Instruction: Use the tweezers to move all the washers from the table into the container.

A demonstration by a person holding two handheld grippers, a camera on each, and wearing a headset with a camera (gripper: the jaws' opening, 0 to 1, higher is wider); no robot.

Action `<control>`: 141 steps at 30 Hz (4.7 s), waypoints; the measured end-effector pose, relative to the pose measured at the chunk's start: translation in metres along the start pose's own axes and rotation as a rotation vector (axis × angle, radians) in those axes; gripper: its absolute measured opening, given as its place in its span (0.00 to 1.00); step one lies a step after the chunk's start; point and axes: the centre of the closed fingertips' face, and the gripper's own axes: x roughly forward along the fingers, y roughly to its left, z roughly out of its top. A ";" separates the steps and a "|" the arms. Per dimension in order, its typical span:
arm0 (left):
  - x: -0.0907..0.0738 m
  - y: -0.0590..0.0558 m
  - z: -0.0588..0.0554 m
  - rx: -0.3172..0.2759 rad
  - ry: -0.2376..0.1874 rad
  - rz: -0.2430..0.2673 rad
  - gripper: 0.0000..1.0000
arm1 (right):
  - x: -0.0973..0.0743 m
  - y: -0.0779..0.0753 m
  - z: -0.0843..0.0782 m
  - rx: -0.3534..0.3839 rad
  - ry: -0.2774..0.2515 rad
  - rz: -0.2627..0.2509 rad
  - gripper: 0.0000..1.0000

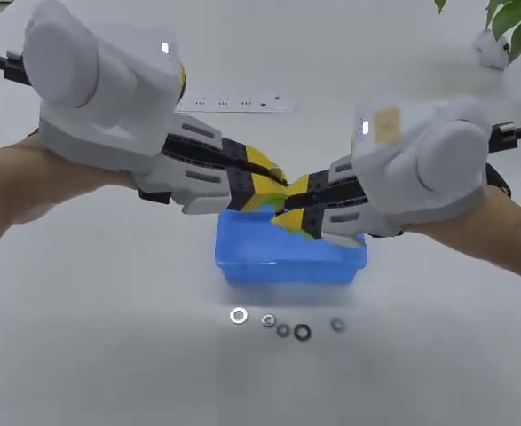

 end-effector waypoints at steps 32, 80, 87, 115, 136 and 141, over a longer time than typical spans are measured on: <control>0.024 0.020 -0.049 -0.083 0.023 0.026 0.07 | 0.036 0.002 -0.037 0.077 0.050 0.059 0.11; -0.050 -0.076 -0.012 -0.158 -0.088 0.107 0.07 | -0.001 0.096 0.033 -0.039 -0.017 0.090 0.12; -0.045 -0.082 -0.028 -0.182 -0.070 0.093 0.07 | 0.009 0.106 0.022 -0.029 -0.001 0.109 0.13; -0.027 -0.072 -0.068 -0.127 0.015 0.019 0.07 | 0.044 0.102 -0.011 0.034 0.030 0.123 0.13; -0.023 -0.071 -0.077 -0.134 0.038 -0.008 0.07 | 0.051 0.104 -0.017 0.072 0.038 0.141 0.13; -0.022 -0.071 -0.076 -0.151 0.037 -0.015 0.07 | 0.049 0.104 -0.012 0.103 0.020 0.162 0.11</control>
